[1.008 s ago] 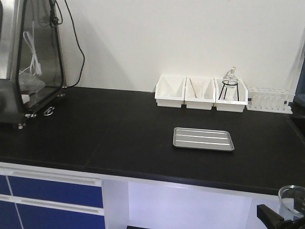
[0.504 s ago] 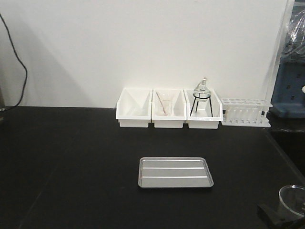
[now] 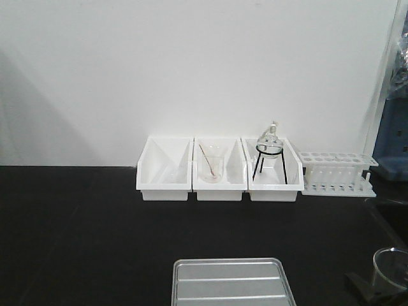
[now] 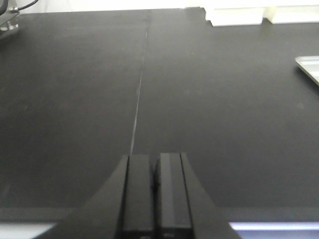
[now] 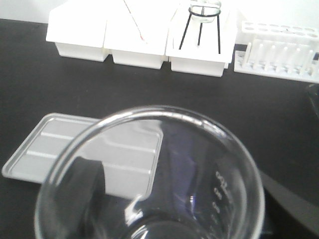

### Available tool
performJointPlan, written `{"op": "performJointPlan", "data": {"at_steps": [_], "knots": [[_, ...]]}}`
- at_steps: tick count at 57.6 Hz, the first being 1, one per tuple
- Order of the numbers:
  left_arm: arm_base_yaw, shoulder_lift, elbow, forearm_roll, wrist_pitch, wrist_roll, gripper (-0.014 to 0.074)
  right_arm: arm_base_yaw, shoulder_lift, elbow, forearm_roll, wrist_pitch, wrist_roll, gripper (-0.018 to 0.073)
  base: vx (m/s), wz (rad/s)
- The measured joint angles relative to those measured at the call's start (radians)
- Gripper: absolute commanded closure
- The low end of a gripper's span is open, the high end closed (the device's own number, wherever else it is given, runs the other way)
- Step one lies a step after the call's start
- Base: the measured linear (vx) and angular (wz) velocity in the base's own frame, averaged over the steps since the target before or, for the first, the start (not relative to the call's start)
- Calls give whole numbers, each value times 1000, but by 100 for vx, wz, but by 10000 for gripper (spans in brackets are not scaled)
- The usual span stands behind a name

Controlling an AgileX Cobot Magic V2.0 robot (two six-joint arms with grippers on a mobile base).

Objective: Move beaker to silver tray on left bench
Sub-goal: 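Carry the beaker with the right gripper toward the silver tray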

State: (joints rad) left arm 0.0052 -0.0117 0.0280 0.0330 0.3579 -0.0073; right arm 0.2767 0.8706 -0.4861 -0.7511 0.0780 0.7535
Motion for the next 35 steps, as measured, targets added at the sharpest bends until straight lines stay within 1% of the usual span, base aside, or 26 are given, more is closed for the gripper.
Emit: {"op": "performJointPlan", "data": {"at_steps": [18,35], "knots": [[0,0,0,0,0,0,595,0,0,0,0,0,0,566,25,-2],[0,0,0,0,0,0,595,0,0,0,0,0,0,566,8,-7]]}}
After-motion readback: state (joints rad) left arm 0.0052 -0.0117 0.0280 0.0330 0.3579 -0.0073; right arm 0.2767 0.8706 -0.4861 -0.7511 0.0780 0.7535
